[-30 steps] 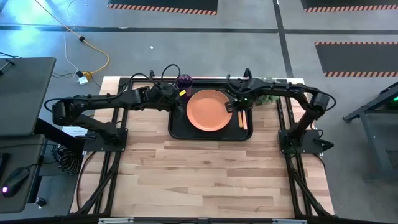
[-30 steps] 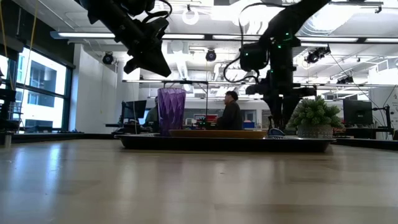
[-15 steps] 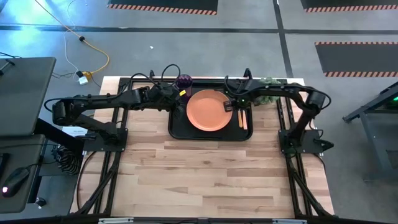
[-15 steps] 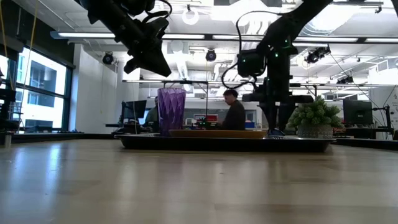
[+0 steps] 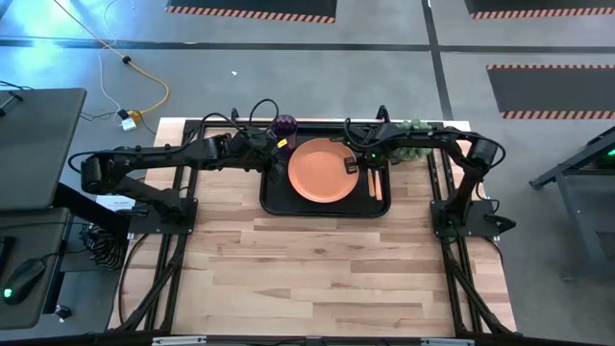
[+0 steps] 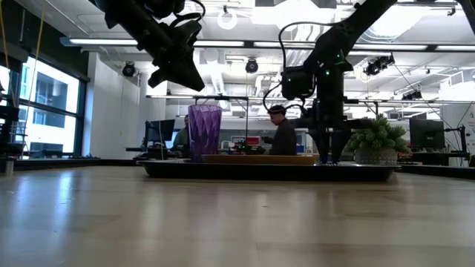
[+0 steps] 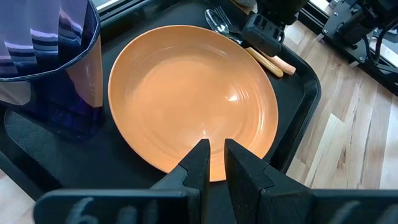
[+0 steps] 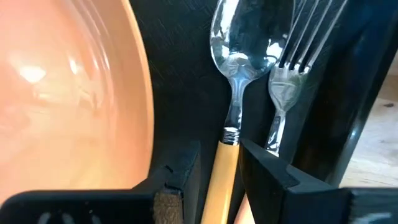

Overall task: Pick and place plate/cup/fork/spoon on tray
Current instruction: Put the yellow spoon on the black tray

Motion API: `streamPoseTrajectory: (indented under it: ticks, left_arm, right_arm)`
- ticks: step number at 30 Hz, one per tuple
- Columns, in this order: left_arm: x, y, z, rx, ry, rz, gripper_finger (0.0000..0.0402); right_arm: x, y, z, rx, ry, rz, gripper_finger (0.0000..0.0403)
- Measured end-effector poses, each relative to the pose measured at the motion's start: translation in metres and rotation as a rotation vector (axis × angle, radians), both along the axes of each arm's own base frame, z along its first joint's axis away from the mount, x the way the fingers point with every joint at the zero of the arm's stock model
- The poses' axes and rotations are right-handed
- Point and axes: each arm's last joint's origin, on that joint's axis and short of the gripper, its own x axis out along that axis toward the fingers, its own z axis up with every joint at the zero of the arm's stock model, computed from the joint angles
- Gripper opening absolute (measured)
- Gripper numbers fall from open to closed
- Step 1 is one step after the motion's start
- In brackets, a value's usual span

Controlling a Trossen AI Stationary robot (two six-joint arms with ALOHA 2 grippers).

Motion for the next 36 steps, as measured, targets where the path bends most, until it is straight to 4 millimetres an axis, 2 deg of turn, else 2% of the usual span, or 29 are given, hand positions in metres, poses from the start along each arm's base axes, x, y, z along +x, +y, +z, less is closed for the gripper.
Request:
streamPoseTrajectory:
  ticks: [13,23,36]
  left_arm:
    - [0.0,0.0,0.0,0.0,0.0,0.0,0.0037]
    - [0.0,0.0,0.0,-0.001,0.0,0.0,0.0037]
    - [0.0,0.0,0.0,0.0,0.0,0.0,0.0037]
  right_arm:
    - [0.0,-0.005,-0.005,0.01,-0.001,-0.013,0.0103]
    - [0.001,-0.004,-0.018,0.049,0.038,-0.009,0.0103]
    - [0.003,-0.003,-0.018,0.086,0.008,-0.011,0.0103]
